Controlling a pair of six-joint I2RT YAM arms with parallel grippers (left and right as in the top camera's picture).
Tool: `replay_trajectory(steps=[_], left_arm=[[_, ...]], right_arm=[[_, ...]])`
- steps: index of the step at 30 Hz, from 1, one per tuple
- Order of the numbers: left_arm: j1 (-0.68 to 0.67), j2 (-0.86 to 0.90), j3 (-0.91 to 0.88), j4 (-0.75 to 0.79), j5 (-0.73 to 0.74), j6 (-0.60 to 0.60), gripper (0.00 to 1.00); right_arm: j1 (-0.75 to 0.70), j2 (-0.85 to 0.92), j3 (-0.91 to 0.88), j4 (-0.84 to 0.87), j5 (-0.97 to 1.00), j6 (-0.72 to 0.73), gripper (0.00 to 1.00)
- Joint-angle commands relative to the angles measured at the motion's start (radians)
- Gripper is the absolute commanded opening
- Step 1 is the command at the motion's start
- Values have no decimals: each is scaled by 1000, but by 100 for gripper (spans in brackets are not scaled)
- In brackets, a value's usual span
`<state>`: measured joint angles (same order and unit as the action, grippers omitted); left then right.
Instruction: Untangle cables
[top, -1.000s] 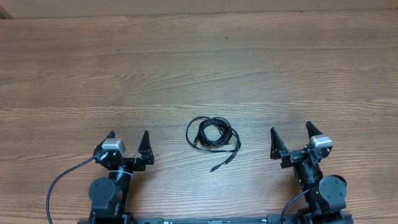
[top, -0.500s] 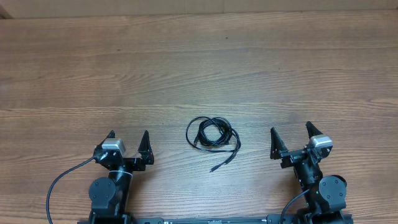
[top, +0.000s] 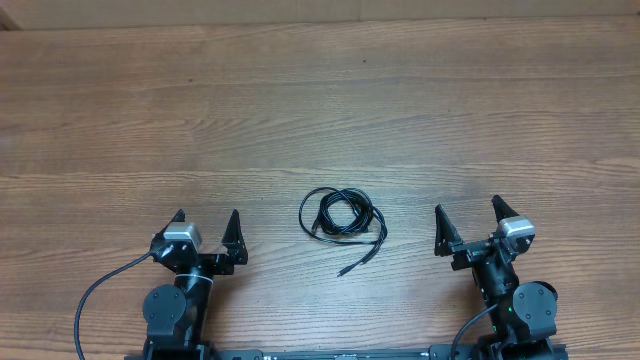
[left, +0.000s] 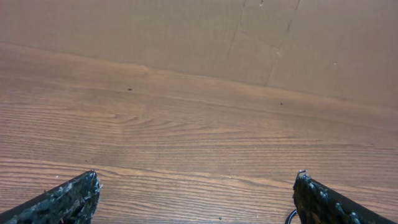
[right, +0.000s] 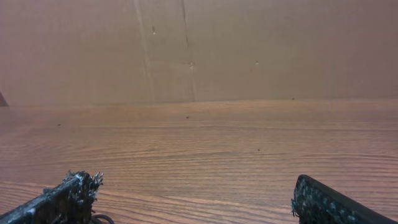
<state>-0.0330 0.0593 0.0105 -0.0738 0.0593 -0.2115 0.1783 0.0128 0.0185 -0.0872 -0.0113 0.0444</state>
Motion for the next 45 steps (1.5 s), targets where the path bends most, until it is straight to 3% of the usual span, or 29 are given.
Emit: replay_trajectory(steps=[1, 38, 45], left_arm=[[-3, 2, -5, 0, 11, -21, 99], [-2, 2, -5, 0, -47, -14, 99], [-2, 2, 1, 26, 240, -14, 99]], right_arm=[[6, -10, -11, 5, -6, -16, 100], [6, -10, -11, 5, -6, -16, 100], [6, -10, -11, 5, -6, -16, 100]])
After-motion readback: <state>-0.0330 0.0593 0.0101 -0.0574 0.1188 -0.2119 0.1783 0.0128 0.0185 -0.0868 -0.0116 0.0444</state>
